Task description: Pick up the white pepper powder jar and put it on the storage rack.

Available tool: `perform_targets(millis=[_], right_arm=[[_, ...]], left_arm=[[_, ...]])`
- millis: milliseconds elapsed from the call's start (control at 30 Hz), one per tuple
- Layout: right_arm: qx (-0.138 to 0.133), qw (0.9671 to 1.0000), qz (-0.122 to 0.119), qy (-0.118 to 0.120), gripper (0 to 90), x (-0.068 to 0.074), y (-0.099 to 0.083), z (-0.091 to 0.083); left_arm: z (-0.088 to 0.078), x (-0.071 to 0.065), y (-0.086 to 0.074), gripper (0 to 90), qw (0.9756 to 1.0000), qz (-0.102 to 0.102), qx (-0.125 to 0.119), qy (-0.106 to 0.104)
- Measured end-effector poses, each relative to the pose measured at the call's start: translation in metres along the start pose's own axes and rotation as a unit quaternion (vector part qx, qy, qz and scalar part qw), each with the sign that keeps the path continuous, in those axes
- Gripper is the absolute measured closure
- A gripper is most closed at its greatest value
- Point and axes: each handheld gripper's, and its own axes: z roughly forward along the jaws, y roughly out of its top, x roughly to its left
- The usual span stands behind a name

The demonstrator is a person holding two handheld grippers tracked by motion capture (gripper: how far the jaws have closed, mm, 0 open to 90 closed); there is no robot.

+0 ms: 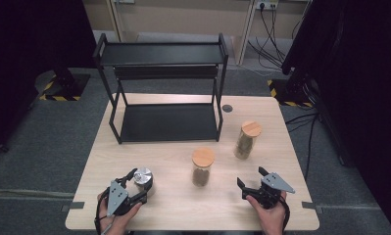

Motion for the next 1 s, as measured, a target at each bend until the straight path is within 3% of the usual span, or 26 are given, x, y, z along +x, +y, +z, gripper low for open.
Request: perform_targets(millis=[100, 467, 1000], right_arm=[[0.0, 1.0, -0.001, 0.005, 4.5, 0.001, 0.0, 0.0], [0.001, 0.9999, -0.005, 0.014, 4.5, 0.002, 0.0, 0.0], [0.002, 0.9999, -0.006, 0.016, 4.5, 0.002, 0.0, 0.0]], left_arm=[[-0.001, 0.001, 0.001, 35.0, 0.9999, -0.01, -0.002, -0.003], [0.004, 0.007, 0.024, 35.0, 0.9996, -0.016, -0.023, 0.011], [0.018, 0.022, 0.044, 35.1, 0.9987, -0.017, -0.031, 0.036]])
